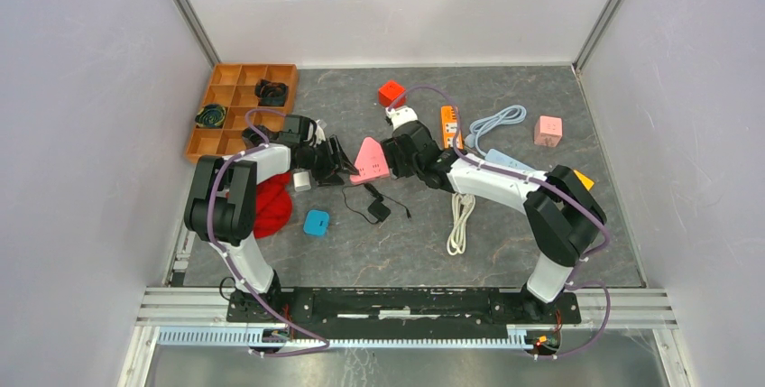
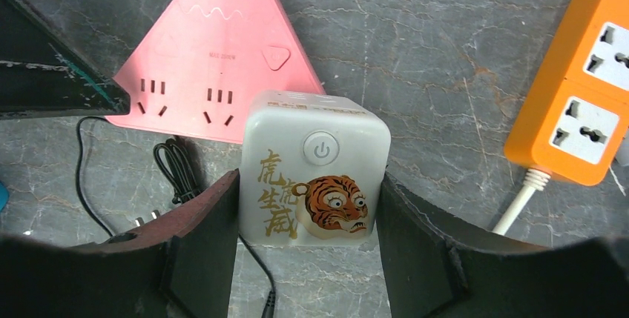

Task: Insert the plug
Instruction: Insert the plug into the socket.

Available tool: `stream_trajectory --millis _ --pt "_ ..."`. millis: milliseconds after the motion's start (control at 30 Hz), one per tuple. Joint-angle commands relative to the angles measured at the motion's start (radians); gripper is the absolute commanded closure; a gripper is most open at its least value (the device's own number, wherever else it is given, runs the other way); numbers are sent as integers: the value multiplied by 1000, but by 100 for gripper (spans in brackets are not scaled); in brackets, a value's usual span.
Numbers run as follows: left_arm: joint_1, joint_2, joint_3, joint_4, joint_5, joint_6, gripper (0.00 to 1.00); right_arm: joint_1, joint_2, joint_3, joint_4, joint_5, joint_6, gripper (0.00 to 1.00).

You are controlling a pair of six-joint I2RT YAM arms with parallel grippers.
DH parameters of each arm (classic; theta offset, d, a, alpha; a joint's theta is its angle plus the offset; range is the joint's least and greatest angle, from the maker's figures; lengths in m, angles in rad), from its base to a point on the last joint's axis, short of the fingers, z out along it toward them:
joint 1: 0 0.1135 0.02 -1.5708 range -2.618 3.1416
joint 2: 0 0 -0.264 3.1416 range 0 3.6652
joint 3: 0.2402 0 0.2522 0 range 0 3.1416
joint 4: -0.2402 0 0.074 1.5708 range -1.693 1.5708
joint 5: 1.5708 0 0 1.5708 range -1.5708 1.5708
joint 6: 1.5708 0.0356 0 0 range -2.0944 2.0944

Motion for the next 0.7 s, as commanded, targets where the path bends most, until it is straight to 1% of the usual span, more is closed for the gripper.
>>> stream_trajectory --millis 0,167,400,667 --pt "-2 2 32 3 29 -25 35 4 9 74 -47 55 23 73" --pt "-2 1 31 3 33 -26 35 3 29 88 -23 37 32 73" --pt "-2 4 34 3 34 -28 35 7 58 130 -48 24 49 74" --pt "-2 5 33 2 36 -29 36 13 80 142 -55 20 67 74"
